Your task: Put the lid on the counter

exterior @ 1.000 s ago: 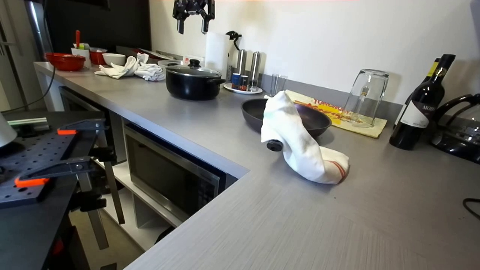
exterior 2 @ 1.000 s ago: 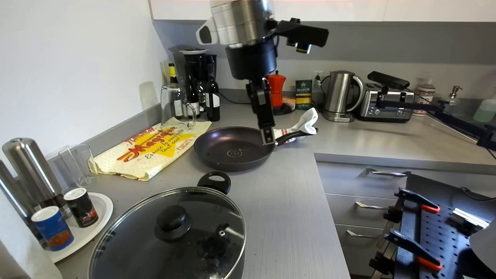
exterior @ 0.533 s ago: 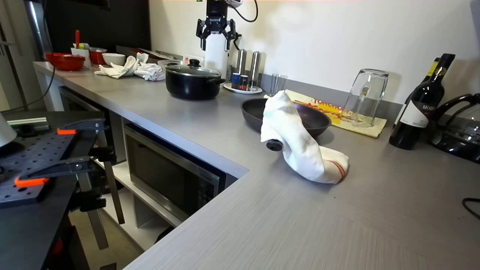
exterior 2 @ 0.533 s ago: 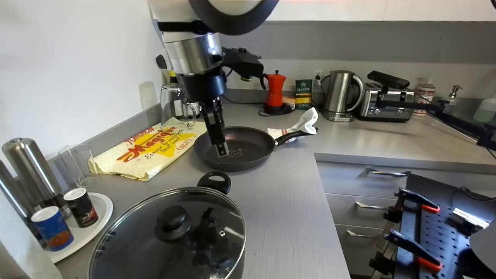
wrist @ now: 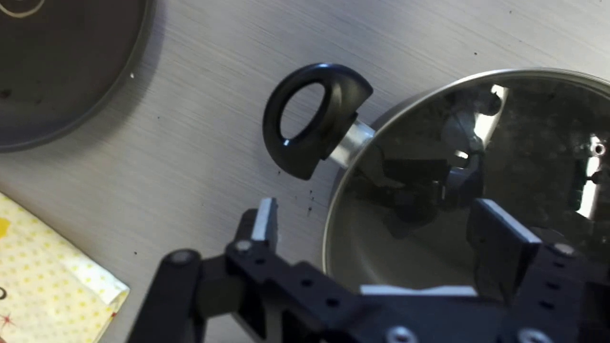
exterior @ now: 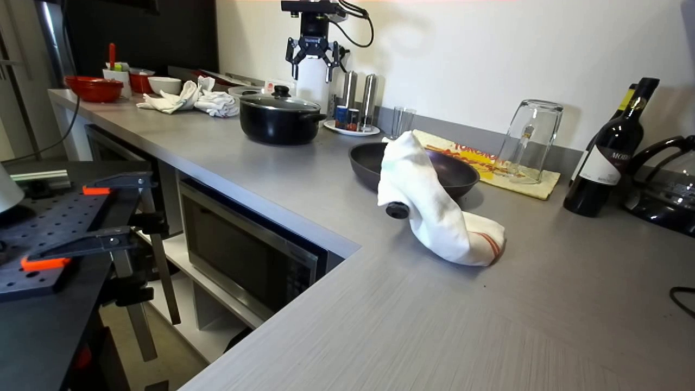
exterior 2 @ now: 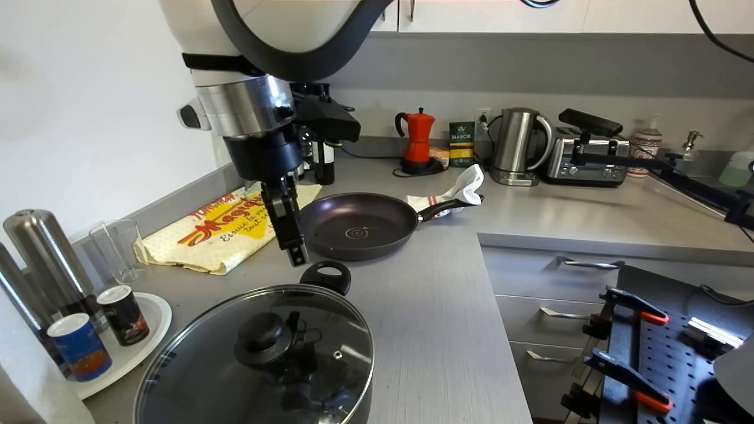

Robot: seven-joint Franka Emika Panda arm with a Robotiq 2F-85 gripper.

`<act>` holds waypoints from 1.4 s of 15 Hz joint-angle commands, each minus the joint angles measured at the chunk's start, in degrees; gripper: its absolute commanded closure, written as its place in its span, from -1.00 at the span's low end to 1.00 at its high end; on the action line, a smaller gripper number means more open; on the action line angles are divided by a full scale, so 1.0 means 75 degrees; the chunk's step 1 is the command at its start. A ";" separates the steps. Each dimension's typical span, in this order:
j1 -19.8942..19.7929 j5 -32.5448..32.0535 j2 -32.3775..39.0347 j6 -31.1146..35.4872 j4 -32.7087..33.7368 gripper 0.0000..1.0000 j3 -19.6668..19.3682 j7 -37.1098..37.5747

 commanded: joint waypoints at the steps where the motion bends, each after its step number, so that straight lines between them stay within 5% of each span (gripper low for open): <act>1: 0.0271 0.0038 0.0217 -0.0152 0.0256 -1.00 0.0045 -0.0320; 21: 0.0764 0.0092 0.0807 -0.0176 0.0492 -1.00 0.0444 -0.1485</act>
